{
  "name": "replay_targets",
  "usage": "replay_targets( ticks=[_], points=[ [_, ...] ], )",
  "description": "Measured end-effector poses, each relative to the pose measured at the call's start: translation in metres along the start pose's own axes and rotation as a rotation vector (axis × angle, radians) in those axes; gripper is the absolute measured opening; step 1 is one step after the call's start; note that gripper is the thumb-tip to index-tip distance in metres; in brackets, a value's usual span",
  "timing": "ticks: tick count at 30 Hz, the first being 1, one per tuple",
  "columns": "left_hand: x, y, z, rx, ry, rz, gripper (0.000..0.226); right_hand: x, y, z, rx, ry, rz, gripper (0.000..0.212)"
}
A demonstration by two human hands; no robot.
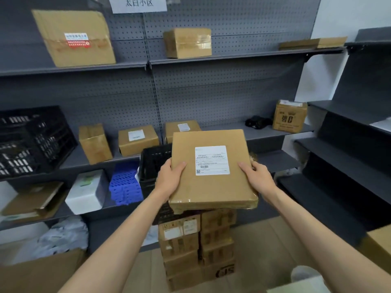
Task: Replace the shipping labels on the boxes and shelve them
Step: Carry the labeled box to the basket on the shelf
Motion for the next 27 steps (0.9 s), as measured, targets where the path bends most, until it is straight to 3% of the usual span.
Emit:
replay_targets(
  ticks=[5, 14, 21, 24, 27],
  points=[
    [0.01, -0.001, -0.079, -0.017, 0.016, -0.016, 0.053, 0.019, -0.003, -0.078, 0.003, -0.048, -0.046, 0.032],
    [0.054, -0.001, -0.214, -0.082, 0.021, 0.051, 0.038, 0.035, 0.001, -0.227, 0.043, -0.138, -0.087, 0.052],
    [0.076, -0.026, -0.289, -0.172, -0.018, 0.121, 0.032, 0.054, 0.007, -0.287, 0.184, -0.255, -0.099, 0.065],
    [0.086, -0.041, -0.322, -0.182, -0.079, 0.099, 0.035, 0.06, 0.011, -0.308, 0.192, -0.212, -0.121, 0.066],
    [0.092, -0.052, -0.359, -0.156, -0.146, 0.011, 0.052, 0.065, 0.013, -0.325, 0.163, -0.114, -0.147, 0.071]
  ],
)
Point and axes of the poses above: each hand's wrist, its own z-axis away from the middle knuckle, its own x-axis out of the palm, y = z × x, the point moved 7 cm from there along -z, towards the middle knuckle, and after that the axes turned 7 degrees about -z, right-handed, at the moved point
